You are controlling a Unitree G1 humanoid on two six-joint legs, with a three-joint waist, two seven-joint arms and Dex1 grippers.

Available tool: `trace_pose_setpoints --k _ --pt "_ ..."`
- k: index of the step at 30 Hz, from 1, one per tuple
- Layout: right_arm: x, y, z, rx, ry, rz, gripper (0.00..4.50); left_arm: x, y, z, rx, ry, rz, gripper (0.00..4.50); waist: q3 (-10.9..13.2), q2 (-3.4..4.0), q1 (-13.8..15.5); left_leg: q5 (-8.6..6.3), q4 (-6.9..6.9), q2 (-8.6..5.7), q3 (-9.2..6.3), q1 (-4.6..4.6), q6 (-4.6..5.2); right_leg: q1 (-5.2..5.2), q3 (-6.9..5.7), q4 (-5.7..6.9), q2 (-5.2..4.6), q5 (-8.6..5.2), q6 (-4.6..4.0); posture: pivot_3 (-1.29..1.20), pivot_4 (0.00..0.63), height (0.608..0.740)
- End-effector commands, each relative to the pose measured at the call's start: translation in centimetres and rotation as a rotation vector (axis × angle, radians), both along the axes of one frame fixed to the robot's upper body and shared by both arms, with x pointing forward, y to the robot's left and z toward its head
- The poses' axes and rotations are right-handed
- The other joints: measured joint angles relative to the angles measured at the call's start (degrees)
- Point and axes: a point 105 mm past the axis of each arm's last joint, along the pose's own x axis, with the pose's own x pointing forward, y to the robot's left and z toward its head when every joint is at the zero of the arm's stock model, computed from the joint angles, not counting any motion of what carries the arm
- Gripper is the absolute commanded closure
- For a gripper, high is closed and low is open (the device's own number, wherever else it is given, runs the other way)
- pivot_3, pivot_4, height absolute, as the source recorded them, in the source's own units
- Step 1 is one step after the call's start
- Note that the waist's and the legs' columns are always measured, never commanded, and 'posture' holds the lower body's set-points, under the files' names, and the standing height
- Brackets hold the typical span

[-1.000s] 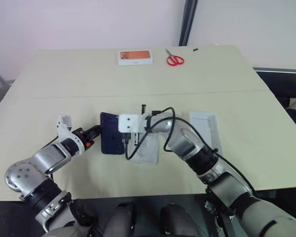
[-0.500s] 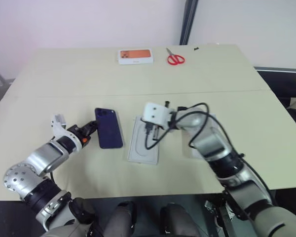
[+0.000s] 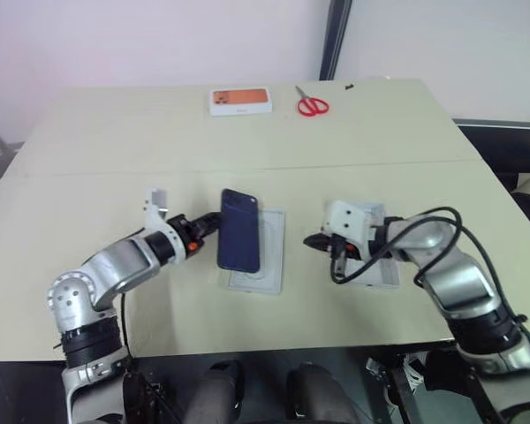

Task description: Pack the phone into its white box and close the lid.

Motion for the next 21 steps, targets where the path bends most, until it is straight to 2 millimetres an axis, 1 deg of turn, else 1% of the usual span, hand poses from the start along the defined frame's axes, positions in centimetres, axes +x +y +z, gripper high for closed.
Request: trace_pose_setpoints --k 1,3,5,11,17,21 --pt "-0.7 0.3 1.3 0.036 -0.037 0.025 4.5 -0.5 -1.0 1.4 -0.019 -0.057 -0.046 4.44 0.0 0.0 -0.1 0.0 0.0 0.0 0.02 0.0 0.0 -0.01 0.03 0.0 0.0 0.0 0.0 0.0 0.15 0.74" --pt "-0.8 -0.1 0.7 0.033 -0.024 -0.003 4.5 -0.8 -1.7 0.8 -0.002 -0.04 -0.079 4.44 0.0 0.0 0.2 0.0 0.01 0.0 0.01 0.0 0.0 0.01 0.01 0.0 0.0 0.0 0.0 0.0 0.15 0.74" --pt "-0.8 -0.3 0.4 0.037 -0.019 -0.022 4.5 -0.9 -2.1 0.4 0.004 -0.03 -0.096 4.44 0.0 0.0 0.5 0.0 0.05 0.0 0.01 0.0 0.0 0.04 0.0 -0.02 -0.01 0.0 0.0 0.0 0.15 0.74" --pt "-0.7 -0.7 -0.3 0.012 -0.024 -0.046 4.5 -0.8 -2.8 -0.2 0.012 -0.02 -0.116 4.44 0.0 0.0 1.3 0.0 0.12 -0.01 0.02 -0.01 0.01 0.06 0.01 -0.04 -0.01 0.0 0.0 0.0 0.15 0.74" --pt "-0.6 -0.4 -0.1 0.02 -0.036 -0.04 4.5 -1.0 -3.5 -0.7 0.021 -0.016 -0.136 4.44 0.0 0.0 1.4 0.0 0.12 -0.01 0.02 -0.01 0.02 0.08 0.01 -0.05 -0.01 0.0 0.0 0.0 0.15 0.74" --pt "-0.7 -0.1 0.0 0.021 -0.04 -0.022 4.5 -0.8 -3.4 -0.7 0.031 -0.029 -0.131 2.84 0.0 0.0 1.4 0.0 0.13 -0.01 0.02 -0.01 0.02 0.08 0.01 -0.05 -0.01 0.0 0.0 0.0 0.15 0.74"
